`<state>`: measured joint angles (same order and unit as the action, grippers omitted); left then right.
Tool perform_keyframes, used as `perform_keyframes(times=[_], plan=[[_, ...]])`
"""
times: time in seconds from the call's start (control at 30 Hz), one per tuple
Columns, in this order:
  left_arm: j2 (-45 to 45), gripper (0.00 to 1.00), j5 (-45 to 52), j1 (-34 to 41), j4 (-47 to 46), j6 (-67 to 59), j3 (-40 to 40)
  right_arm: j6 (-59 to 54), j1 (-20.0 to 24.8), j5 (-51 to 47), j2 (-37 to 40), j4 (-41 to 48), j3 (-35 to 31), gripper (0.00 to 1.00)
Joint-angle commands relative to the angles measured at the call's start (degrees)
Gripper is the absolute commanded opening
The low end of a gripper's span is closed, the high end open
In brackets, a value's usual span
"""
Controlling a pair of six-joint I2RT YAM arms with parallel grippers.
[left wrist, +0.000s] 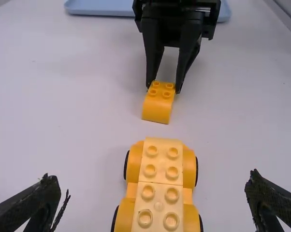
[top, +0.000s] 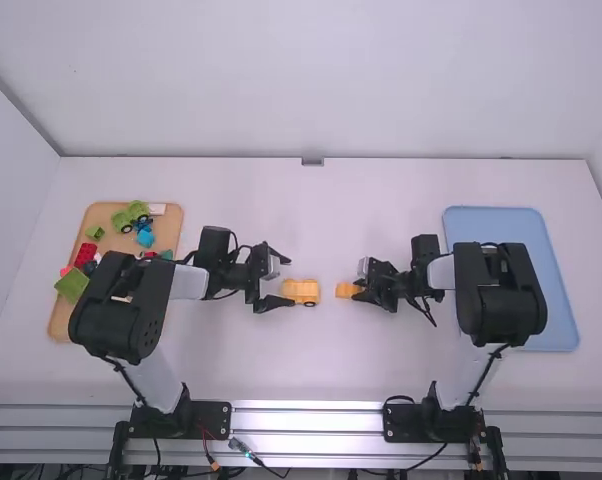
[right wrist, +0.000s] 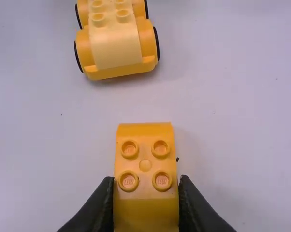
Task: Assemble lego blocks to make yellow taxi
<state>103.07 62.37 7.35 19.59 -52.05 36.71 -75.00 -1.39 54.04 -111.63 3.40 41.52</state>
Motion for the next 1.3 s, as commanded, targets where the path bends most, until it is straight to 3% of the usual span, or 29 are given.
perform_keyframes(times=[0.0, 0.2, 0.37, 0.53, 1.07, 1.17, 1.27], plan=[[0.9, 0.99, 1.2, 0.1, 0.0, 0.0, 0.4, 0.3, -0.2, 0.1, -0.5, 1.0, 1.1, 0.17], [0.9, 0.99, 0.8, 0.1, -0.9, -0.5, 0.4, 2.4, -0.2, 0.8, -0.5, 7.2, 5.5, 0.12], [1.2, 0.99, -3.1, 0.2, -1.8, -1.7, 0.3, -6.2, -0.2, 5.7, -0.5, 16.3, 9.3, 0.13], [3.7, 0.99, -3.1, 0.4, -0.2, -2.8, 0.4, -7.6, -1.2, 5.9, -0.5, 21.0, 12.3, 0.16], [11.4, 1.00, -3.0, 3.6, 6.6, -5.2, 0.4, -5.8, -7.8, 4.7, 0.6, 21.3, 14.7, 0.11], [12.5, 0.97, -2.9, 3.5, 6.4, -5.2, 1.1, -5.8, -8.5, 4.5, 1.3, 21.8, 14.7, 0.11], [12.6, 0.83, -2.9, 3.5, 5.7, -5.2, 1.9, -5.9, -9.2, 4.7, 1.7, 22.0, 14.7, 0.09]])
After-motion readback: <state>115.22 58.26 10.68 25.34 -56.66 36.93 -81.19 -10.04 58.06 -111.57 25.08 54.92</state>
